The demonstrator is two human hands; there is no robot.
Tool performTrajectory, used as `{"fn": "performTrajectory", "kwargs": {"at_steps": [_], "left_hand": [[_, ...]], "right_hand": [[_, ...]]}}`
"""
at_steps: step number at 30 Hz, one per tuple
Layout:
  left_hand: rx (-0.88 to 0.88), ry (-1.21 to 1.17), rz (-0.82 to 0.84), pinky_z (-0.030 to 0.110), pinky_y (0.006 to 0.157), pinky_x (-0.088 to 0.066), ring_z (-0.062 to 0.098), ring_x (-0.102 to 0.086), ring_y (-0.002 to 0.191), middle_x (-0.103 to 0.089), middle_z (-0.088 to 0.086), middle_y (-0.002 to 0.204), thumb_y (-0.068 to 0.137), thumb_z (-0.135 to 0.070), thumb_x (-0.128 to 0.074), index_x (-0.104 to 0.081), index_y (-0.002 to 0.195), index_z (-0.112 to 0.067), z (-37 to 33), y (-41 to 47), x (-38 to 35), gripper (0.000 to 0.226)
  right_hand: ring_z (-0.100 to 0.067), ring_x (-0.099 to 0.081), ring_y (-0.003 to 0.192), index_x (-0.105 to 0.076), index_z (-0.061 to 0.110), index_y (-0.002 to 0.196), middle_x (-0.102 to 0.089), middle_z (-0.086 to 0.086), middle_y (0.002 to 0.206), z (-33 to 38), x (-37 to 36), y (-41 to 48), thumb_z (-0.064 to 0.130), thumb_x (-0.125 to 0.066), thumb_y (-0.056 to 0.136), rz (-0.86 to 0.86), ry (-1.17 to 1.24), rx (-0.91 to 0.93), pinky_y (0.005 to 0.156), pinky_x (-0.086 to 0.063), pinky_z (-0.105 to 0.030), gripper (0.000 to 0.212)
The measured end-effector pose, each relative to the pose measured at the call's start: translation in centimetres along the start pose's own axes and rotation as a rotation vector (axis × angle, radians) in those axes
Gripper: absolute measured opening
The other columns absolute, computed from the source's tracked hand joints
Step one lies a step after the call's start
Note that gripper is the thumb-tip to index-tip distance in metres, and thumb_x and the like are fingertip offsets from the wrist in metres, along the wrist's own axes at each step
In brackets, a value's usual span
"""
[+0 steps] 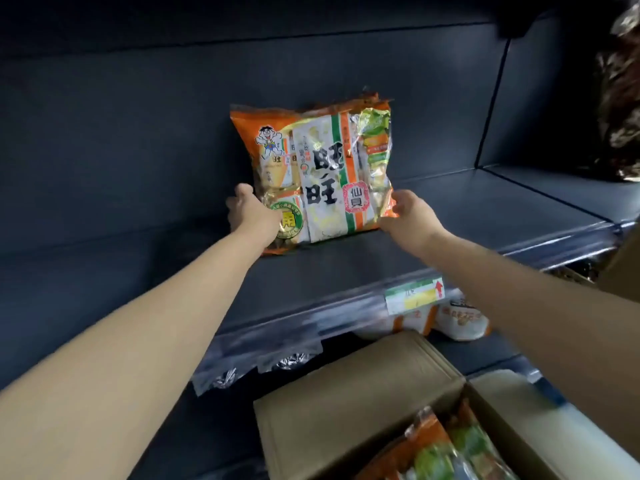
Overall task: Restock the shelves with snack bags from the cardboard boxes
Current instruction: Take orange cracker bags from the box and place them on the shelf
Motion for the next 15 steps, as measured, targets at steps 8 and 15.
{"fn": "performTrajectory", "kwargs": {"at_steps": [8, 15], "left_hand": [[-0.261, 0.112, 0.383, 0.022, 0.073, -0.039, 0.014, -0.053, 0.084, -0.057, -0.004, 0.087, 0.084, -0.011, -0.067, -0.062, 0.088, -0.019, -2.3, -14.7, -4.0, 0.01], [-0.037, 0.735, 1.139, 0.029, 0.076, -0.046, 0.021, -0.06, 0.091, -0.066, 0.007, 0.107, 0.088, -0.033, -0.066, -0.062, 0.116, -0.004, 7.1, -26.7, -10.4, 0.041]], "right_hand": [[-0.013, -0.057, 0.054, -0.055, 0.01, 0.07, -0.058, -0.008, 0.067, -4.8, 2.6, -10.4, 0.005, -0.055, 0.093, 0.304, 0.066, -0.085, 0.052, -0.051, -0.02, 0.024], [-0.022, -0.064, 0.075, -0.062, 0.002, 0.097, -0.064, -0.011, 0.084, -15.7, 0.6, -17.2, 0.02, -0.065, 0.089, 0.698, -0.415, -0.395, 0.066, -0.054, -0.026, 0.02]]}}
Point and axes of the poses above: each hand's wrist, its own y-axis towards the middle knuckle, its own x-axis out of the back of the hand, z = x × y, the point moved 5 cm from there along y, towards the middle knuckle
